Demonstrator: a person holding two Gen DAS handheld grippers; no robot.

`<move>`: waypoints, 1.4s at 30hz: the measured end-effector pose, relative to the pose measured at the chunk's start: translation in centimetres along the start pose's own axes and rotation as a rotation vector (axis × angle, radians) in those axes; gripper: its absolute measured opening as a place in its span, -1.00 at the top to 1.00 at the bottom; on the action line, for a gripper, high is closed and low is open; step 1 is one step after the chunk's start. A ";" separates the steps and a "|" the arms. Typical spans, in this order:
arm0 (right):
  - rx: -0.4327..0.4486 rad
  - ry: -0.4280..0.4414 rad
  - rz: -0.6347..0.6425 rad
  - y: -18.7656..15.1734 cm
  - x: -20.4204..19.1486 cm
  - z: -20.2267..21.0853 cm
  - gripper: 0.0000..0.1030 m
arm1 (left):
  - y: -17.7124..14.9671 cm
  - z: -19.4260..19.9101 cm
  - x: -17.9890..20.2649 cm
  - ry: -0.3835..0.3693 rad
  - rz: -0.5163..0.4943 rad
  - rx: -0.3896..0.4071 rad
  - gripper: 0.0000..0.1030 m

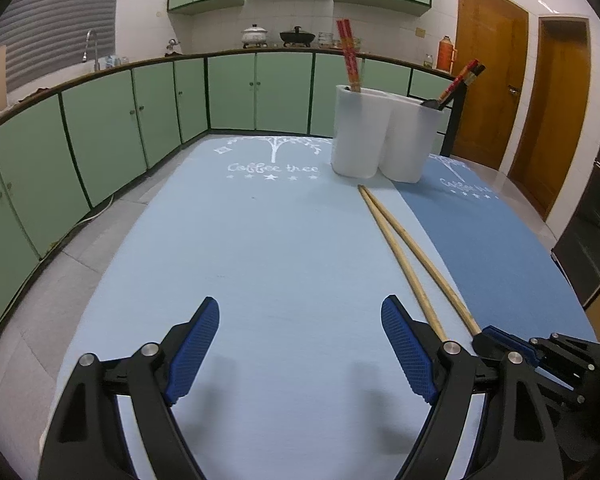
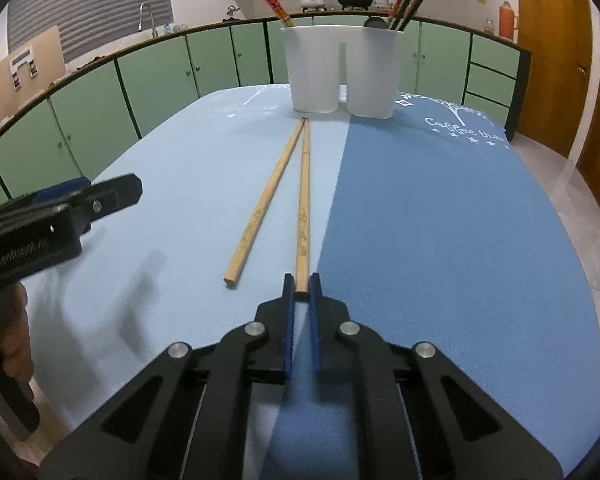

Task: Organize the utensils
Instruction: 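Close the right tool on a plain wooden chopstick, then close the left tool on the other wooden chopstick while the right tool holds its chopstick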

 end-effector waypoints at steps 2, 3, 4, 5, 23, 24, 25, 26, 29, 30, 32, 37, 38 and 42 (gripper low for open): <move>0.010 -0.008 -0.016 0.1 0.5 0.3 0.89 | -0.1 0.0 0.7 -0.009 -0.009 -0.003 -0.59; 0.015 -0.015 -0.026 0.1 0.9 0.6 0.89 | -0.1 -0.1 1.0 -0.014 -0.014 -0.004 -0.59; 0.021 -0.024 -0.041 0.1 1.4 0.8 0.89 | -0.2 -0.1 1.4 -0.020 -0.019 -0.007 -0.59; 0.026 -0.036 -0.057 0.1 2.1 1.1 0.89 | -0.3 -0.2 1.8 -0.028 -0.022 -0.010 -0.59; 0.033 -0.059 -0.167 -0.2 6.0 1.6 0.88 | -2.0 -1.6 7.0 -0.110 -0.067 -0.071 -0.48; 0.031 -0.058 -0.167 -0.3 6.0 1.6 0.88 | -2.1 -1.7 7.1 -0.113 -0.066 -0.076 -0.47; 0.031 -0.056 -0.167 -0.2 6.0 1.6 0.88 | -2.2 -1.8 7.2 -0.114 -0.065 -0.081 -0.44; 0.031 -0.055 -0.167 -0.2 5.9 1.6 0.88 | -2.3 -1.9 7.3 -0.116 -0.064 -0.086 -0.41; 0.032 -0.047 -0.169 -0.1 6.0 1.7 0.88 | -2.6 -2.5 7.4 -0.119 -0.063 -0.106 -0.22; 0.032 -0.046 -0.168 0.0 6.0 1.7 0.88 | -2.7 -2.7 7.4 -0.120 -0.061 -0.109 -0.18; 0.034 -0.043 -0.166 0.0 6.1 1.7 0.88 | -2.7 -2.7 7.4 -0.123 -0.055 -0.108 -0.12; 0.026 -0.033 -0.159 -0.2 5.9 1.6 0.88 | -2.7 -2.7 7.9 -0.127 -0.068 -0.111 -0.01; 0.025 -0.032 -0.158 -0.2 5.8 1.5 0.88 | -2.7 -2.7 8.0 -0.129 -0.069 -0.111 0.05; 0.024 -0.030 -0.161 -0.1 5.8 1.5 0.88 | -2.8 -2.8 8.5 -0.141 -0.085 -0.114 0.50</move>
Point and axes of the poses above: each gripper's, at about its wrist camera, not at the fingertips, and z roughly against the way its jaws point, x to its right, y to its top, the point moved 7 cm from there along -z, roughly the way its jaws point, and after that the axes turned 3 degrees about -x, right-handed, at the moved point
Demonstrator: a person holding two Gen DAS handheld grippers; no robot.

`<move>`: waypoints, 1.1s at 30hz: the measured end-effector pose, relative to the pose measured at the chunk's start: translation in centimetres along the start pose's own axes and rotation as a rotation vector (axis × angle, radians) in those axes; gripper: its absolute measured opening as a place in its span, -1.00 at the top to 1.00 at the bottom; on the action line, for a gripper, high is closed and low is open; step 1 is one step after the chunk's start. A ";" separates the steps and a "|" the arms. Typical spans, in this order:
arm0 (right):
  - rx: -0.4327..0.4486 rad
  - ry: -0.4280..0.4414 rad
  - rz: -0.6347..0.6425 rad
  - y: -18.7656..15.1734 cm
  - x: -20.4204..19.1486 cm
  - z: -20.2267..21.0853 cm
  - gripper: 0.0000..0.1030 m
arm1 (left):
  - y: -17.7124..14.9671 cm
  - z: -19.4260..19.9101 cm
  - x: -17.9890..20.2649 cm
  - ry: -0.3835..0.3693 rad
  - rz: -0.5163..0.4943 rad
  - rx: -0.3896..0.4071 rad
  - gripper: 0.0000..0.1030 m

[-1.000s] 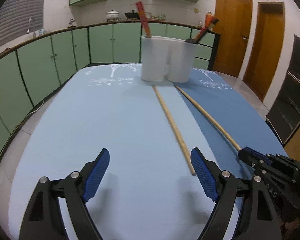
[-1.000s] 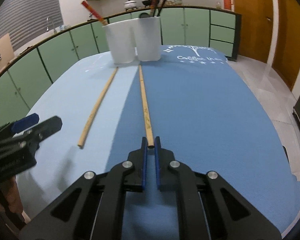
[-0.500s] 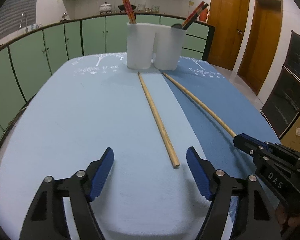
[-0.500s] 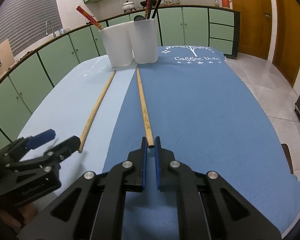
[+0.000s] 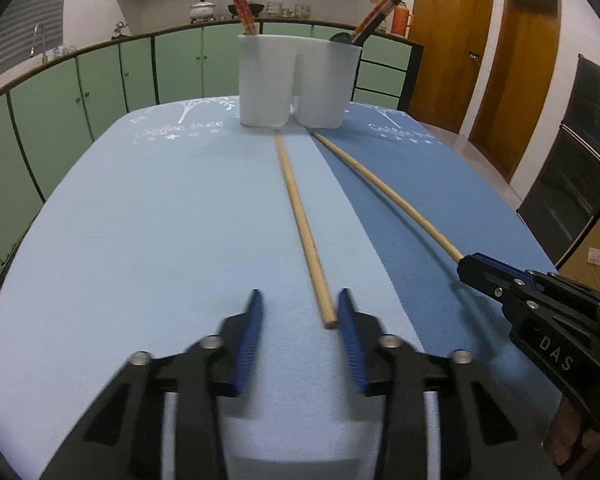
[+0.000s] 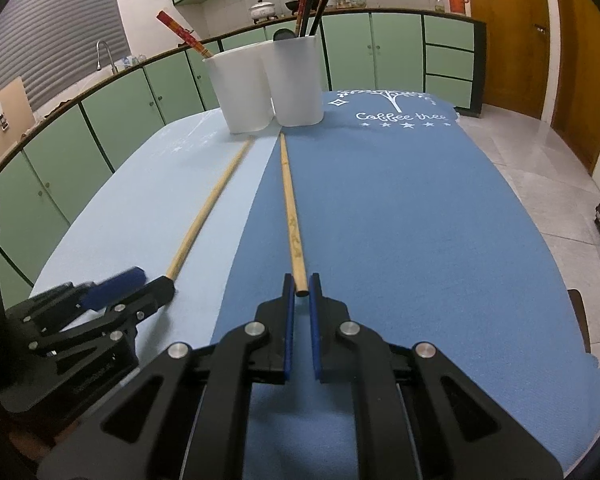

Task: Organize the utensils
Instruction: 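Close the left tool on the other wooden chopstick while the right tool holds its chopstick, then lift both wooden chopsticks with both tools and carry them over the white holder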

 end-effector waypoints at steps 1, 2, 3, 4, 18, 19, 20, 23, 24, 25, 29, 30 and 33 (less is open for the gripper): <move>0.001 0.000 -0.002 0.0 0.1 0.0 0.88 | 0.0 0.0 0.1 -0.002 -0.001 0.000 0.63; 0.002 0.000 -0.004 0.1 0.1 0.0 0.88 | 0.0 0.0 0.0 -0.006 0.005 0.001 0.74; 0.002 0.000 -0.005 0.1 0.2 0.0 0.88 | 0.0 0.1 -0.2 -0.011 0.014 0.000 0.82; 0.002 0.001 -0.006 0.1 0.2 0.0 0.88 | 0.0 0.0 -0.3 -0.014 0.022 -0.001 0.87; 0.060 0.011 0.017 2.0 0.4 2.3 0.88 | 1.8 3.4 -1.1 -0.029 0.014 0.044 0.88; 0.069 0.014 0.015 2.3 0.5 2.6 0.88 | 2.1 3.8 -1.1 -0.030 0.012 0.051 0.88; 0.083 0.018 0.013 2.9 0.5 3.1 0.88 | 2.5 4.3 -1.1 -0.032 0.010 0.060 0.88; 0.122 0.023 0.017 4.4 0.6 4.5 0.88 | 4.1 6.0 -0.9 -0.032 -0.007 0.098 0.88; 0.135 0.025 0.019 4.9 0.7 5.1 0.88 | 4.7 6.6 -0.9 -0.031 -0.014 0.110 0.88; 0.152 0.028 0.021 5.5 0.7 5.7 0.88 | 5.2 6.9 -0.9 -0.030 -0.019 0.113 0.87; 0.207 0.029 0.034 7.5 0.8 7.5 0.88 | 6.7 8.1 -1.0 -0.028 -0.035 0.110 0.87; 0.214 0.029 0.036 7.8 0.8 7.8 0.88 | 6.8 8.3 -1.1 -0.031 -0.033 0.112 0.87; 0.223 0.035 0.039 8.5 0.8 8.2 0.88 | 7.5 8.9 -1.5 -0.040 -0.016 0.116 0.87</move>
Point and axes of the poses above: each gripper's, at about its wrist camera, not at the fingertips, and z roughly against the way its jaws point, x to its right, y to its top, the point moved 7 cm from there along -z, roughly the way its jaws point, and after that the axes turned 3 degrees about -x, right-handed, at the moved point
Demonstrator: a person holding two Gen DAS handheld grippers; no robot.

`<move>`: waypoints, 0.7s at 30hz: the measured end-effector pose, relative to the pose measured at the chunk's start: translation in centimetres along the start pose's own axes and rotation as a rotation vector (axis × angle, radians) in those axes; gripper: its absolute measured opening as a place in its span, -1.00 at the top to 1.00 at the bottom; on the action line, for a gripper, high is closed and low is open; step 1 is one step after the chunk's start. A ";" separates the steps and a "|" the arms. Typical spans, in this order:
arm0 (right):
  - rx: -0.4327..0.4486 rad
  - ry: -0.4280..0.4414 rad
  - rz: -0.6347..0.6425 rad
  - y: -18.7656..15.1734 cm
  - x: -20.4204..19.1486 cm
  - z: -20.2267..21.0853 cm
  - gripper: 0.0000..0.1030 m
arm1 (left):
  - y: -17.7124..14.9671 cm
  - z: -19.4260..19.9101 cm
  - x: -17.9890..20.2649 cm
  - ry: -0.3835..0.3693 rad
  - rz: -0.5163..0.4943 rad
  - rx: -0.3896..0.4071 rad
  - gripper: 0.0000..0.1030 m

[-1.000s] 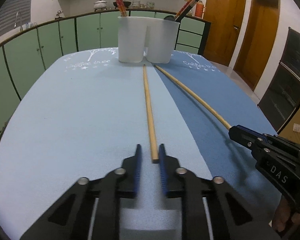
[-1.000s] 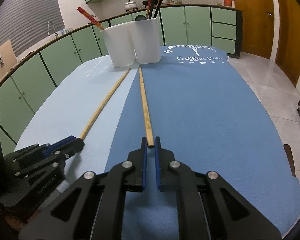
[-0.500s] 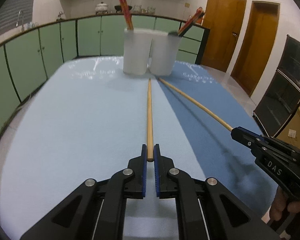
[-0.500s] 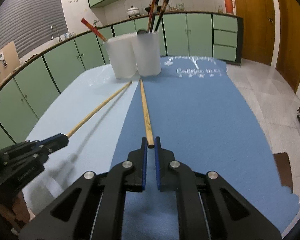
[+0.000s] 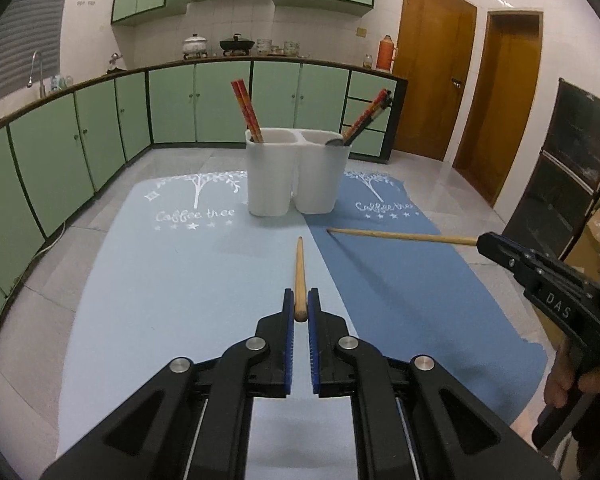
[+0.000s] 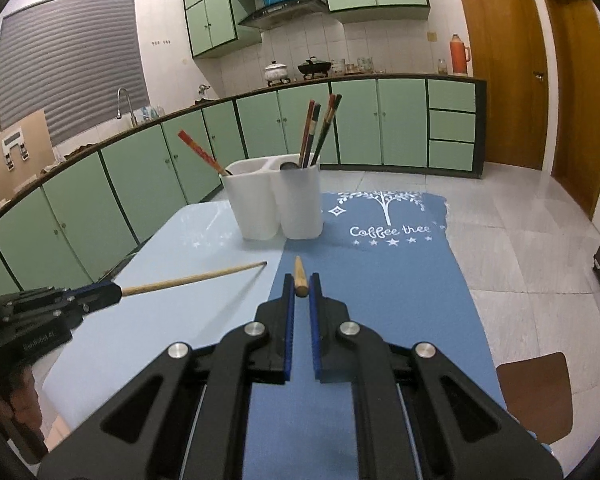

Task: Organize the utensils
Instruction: 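Lift both wooden chopsticks with both tools and carry them over the white holder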

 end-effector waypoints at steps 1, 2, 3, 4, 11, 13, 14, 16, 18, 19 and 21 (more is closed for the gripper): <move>0.002 0.001 0.002 0.1 -0.1 0.1 0.88 | 0.3 0.3 -0.1 0.000 0.002 0.009 0.87; 0.006 0.003 0.006 0.3 -0.2 0.3 0.88 | 1.0 0.8 -0.1 0.002 0.001 0.026 0.87; 0.012 0.006 0.010 0.6 -0.3 0.4 0.88 | 1.2 1.4 -0.2 0.005 0.000 0.037 0.87; 0.018 0.012 0.013 1.0 -0.5 0.5 0.88 | 1.8 1.9 -0.3 0.011 -0.003 0.053 0.87; 0.055 0.052 0.054 4.5 -1.8 1.0 0.88 | 5.1 3.9 -0.4 0.028 -0.028 0.127 0.88; 0.027 0.061 0.056 5.6 -1.9 0.5 0.88 | 5.7 3.7 -0.2 0.027 -0.041 0.136 0.87; 0.014 0.072 0.050 6.3 -2.0 0.3 0.88 | 6.1 3.5 -0.2 0.028 -0.046 0.138 0.87; -0.008 0.095 0.037 7.6 -2.2 0.1 0.88 | 6.8 3.0 -0.1 0.028 -0.058 0.142 0.88; -0.015 0.126 0.026 9.2 -2.1 0.1 0.89 | 7.5 2.7 0.0 0.023 -0.063 0.144 0.88; -0.014 0.136 0.025 9.8 -2.2 0.1 0.89 | 7.9 2.5 0.0 0.020 -0.066 0.147 0.88; -0.018 0.148 0.037 11.0 -2.3 0.3 0.89 | 8.7 2.4 0.1 0.019 -0.075 0.156 0.88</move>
Point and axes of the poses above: each gripper's, at about its wrist camera, not at the fingertips, and z roughly against the way its jaws point, x to its right, y to its top, the point moved 7 cm from there along -z, roughly the way its jaws point, and after that the axes turned 3 degrees about -x, right-handed, at the moved point
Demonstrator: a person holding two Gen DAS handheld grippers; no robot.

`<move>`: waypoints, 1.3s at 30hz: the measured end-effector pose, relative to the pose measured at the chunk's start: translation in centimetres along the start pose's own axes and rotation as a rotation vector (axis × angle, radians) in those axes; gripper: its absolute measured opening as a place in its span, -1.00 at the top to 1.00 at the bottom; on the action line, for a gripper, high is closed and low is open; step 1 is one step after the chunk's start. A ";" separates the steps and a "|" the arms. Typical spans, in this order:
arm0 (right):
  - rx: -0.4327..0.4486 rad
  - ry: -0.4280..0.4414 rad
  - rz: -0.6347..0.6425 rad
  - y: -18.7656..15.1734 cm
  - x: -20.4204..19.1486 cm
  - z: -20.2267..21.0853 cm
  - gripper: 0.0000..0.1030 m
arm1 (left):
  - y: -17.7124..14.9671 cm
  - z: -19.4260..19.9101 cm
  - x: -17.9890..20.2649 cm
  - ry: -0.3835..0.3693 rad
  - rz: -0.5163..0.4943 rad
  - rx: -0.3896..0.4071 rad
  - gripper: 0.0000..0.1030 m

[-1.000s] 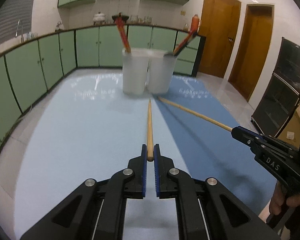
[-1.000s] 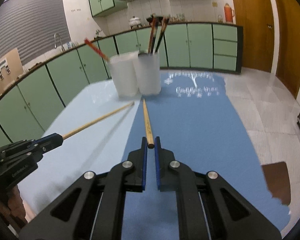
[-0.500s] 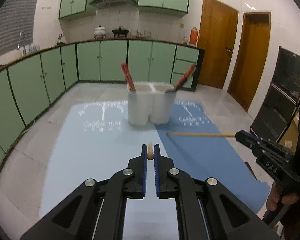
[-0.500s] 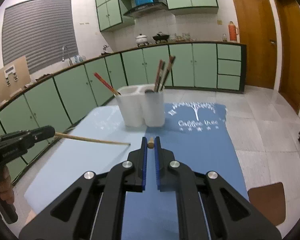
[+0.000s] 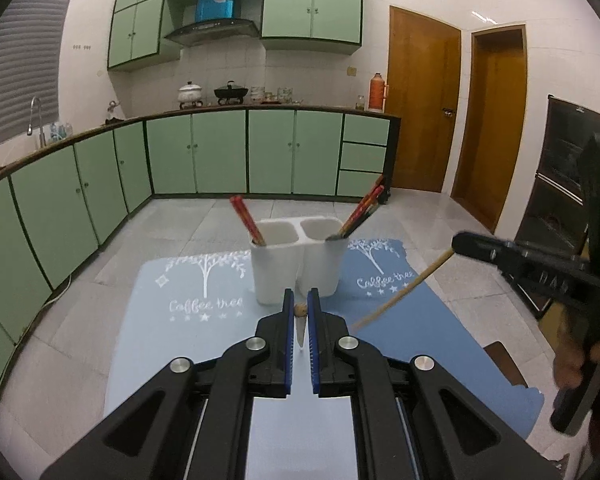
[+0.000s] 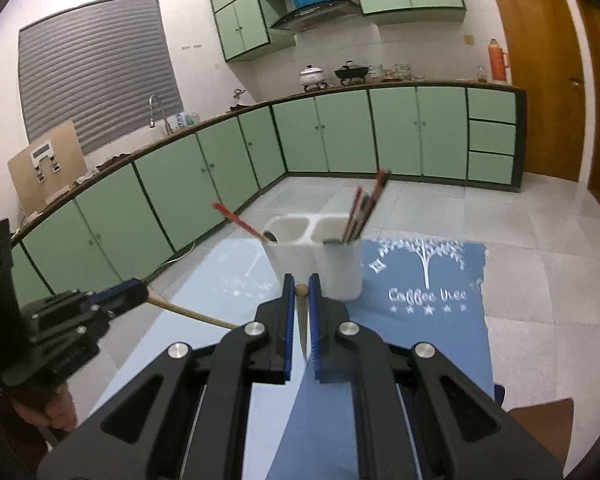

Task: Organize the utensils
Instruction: 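Lift both wooden chopsticks with both tools and carry them over the white holder, then open the right tool over the holder while the left tool releases its wooden chopstick into it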

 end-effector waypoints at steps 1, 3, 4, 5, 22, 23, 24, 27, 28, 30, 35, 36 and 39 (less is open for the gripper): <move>-0.006 0.001 0.015 0.7 -0.1 0.0 0.89 | 0.3 -0.1 0.0 0.001 -0.004 0.004 0.88; -0.022 0.009 0.038 1.8 -0.2 -0.2 0.89 | 1.2 -0.2 0.1 -0.001 -0.013 0.017 0.88; -0.032 0.020 0.046 2.3 -0.3 -0.2 0.89 | 1.5 -0.2 0.0 -0.002 -0.017 0.021 0.88; -0.039 0.032 0.051 2.6 -0.4 -0.3 0.89 | 2.0 -0.1 0.1 -0.002 -0.023 0.028 0.88; 0.132 0.089 0.097 16.4 -1.2 1.5 0.89 | 11.4 3.1 0.3 0.011 -0.105 0.188 0.88; 0.141 0.073 0.096 17.2 -0.8 1.1 0.89 | 11.8 2.8 0.3 0.014 -0.107 0.187 0.88; 0.148 0.057 0.097 17.8 -0.5 0.6 0.89 | 12.2 2.2 0.2 0.014 -0.111 0.181 0.88; 0.144 0.030 0.086 19.0 0.9 -1.4 0.89 | 12.9 0.6 -0.1 0.019 -0.116 0.163 0.88; 0.139 0.025 0.080 19.0 1.3 -2.0 0.89 | 13.0 0.0 -0.3 0.016 -0.112 0.151 0.88; 0.125 0.016 0.068 19.0 2.2 -3.7 0.89 | 13.2 -1.3 -0.6 0.008 -0.106 0.128 0.88; 0.069 0.002 0.053 17.6 3.5 -7.9 0.89 | 12.9 -4.9 -1.2 0.006 -0.087 0.074 0.88; 0.053 0.005 0.051 17.1 3.7 -8.7 0.88 | 12.8 -5.5 -1.4 0.005 -0.083 0.065 0.88; 0.005 0.001 0.062 15.8 3.8 -10.5 0.86 | 12.2 -8.3 -1.7 -0.004 -0.079 0.017 0.88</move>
Point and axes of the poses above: each gripper's, at about its wrist camera, not at the fingertips, and z roughly against the way its jaws point, x to its right, y to its top, the point moved 7 cm from there along -z, roughly the way its jaws point, and after that the axes turned 3 degrees about -x, right-handed, at the moved point
